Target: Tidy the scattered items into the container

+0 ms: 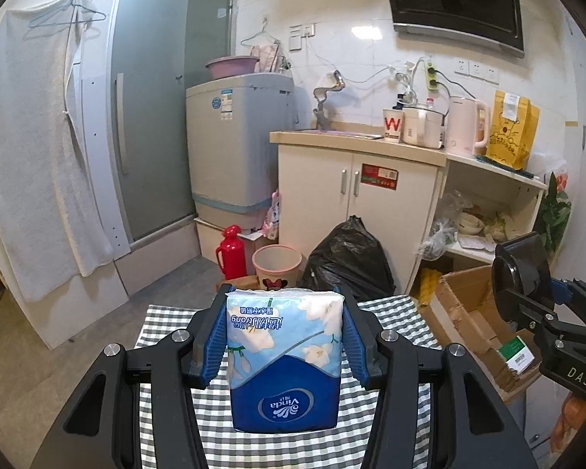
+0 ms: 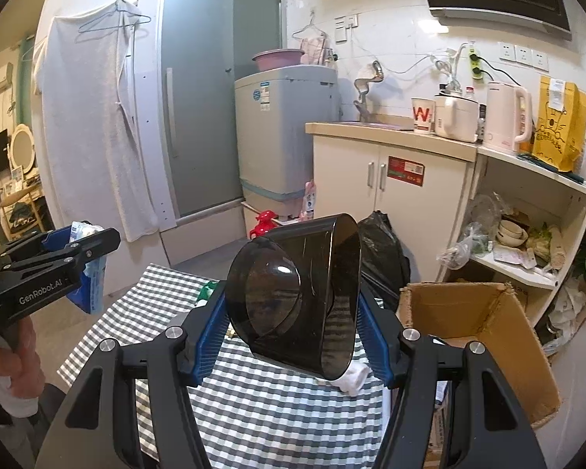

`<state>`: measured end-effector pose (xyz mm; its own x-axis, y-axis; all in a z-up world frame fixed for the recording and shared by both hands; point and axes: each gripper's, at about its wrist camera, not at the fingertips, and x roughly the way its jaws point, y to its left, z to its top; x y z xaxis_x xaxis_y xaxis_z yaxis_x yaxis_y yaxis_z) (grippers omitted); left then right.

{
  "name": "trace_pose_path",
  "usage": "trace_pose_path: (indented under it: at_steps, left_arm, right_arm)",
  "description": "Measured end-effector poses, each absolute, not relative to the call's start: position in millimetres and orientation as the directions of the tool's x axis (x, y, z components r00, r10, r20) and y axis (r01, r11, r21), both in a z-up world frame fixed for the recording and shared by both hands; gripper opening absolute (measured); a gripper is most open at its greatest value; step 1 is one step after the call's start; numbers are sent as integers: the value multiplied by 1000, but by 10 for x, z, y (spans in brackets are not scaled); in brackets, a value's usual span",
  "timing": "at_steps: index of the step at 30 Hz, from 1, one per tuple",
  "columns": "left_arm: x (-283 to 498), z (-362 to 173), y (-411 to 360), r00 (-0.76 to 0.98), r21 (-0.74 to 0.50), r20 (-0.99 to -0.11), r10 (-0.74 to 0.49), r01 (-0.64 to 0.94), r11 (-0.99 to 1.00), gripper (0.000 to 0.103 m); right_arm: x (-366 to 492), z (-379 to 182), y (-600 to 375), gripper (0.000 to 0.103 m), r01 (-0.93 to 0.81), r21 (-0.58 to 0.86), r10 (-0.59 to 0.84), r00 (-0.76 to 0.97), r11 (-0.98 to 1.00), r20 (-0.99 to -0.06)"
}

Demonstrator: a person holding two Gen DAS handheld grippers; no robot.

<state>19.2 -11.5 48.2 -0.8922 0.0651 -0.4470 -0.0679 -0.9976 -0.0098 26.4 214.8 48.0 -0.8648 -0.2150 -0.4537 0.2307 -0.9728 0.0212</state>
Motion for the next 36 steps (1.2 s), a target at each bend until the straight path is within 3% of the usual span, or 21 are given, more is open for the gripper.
trace_pose_path:
  at_steps: [36]
  left_arm:
    - [-248, 463, 1303, -843, -32, -457, 284, -303, -952, 52]
  right_arm:
    - [307, 583, 3467, 61, -54, 1, 48, -894, -999, -446]
